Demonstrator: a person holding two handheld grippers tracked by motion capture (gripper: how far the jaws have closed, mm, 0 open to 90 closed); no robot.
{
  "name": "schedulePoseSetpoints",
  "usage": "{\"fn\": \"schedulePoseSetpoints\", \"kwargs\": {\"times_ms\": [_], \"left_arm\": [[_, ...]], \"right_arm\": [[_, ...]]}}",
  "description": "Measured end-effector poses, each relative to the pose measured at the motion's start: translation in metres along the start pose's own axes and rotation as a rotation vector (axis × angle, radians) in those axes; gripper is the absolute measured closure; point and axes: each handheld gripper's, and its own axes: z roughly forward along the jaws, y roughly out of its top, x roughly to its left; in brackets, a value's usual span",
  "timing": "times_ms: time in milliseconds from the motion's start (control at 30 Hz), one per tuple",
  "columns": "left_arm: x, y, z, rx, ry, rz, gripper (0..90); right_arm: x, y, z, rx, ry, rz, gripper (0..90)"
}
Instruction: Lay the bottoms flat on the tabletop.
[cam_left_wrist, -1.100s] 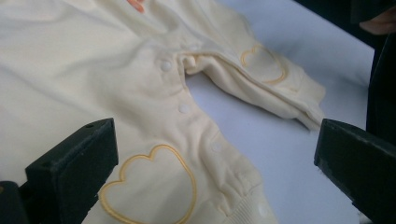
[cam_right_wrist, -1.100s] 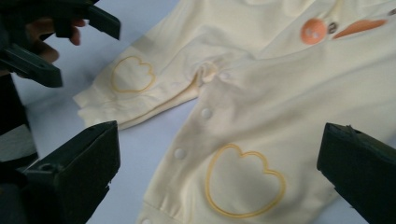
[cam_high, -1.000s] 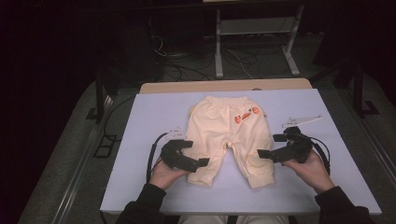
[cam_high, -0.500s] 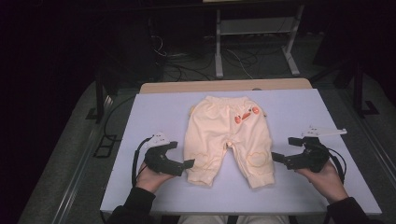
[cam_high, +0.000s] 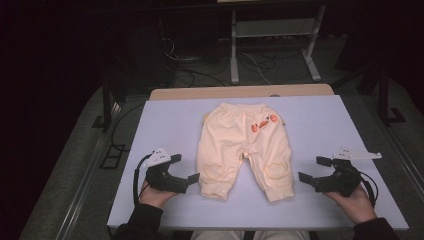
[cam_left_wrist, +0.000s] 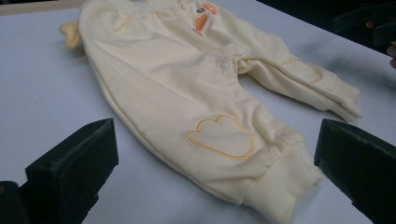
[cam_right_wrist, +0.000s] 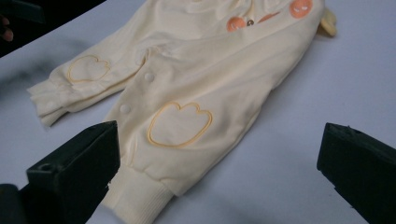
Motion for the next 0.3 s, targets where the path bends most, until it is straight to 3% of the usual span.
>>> {"fn": "schedulePoseSetpoints", "kwargs": {"times_ms": [300], "left_arm": [[-0.005,-0.007,0.004,0.038,-0.028,0.047,0.0]], "right_arm": [[-0.002,-0.013,-0.002,0.017,-0.01,-0.001,0.0]]}}
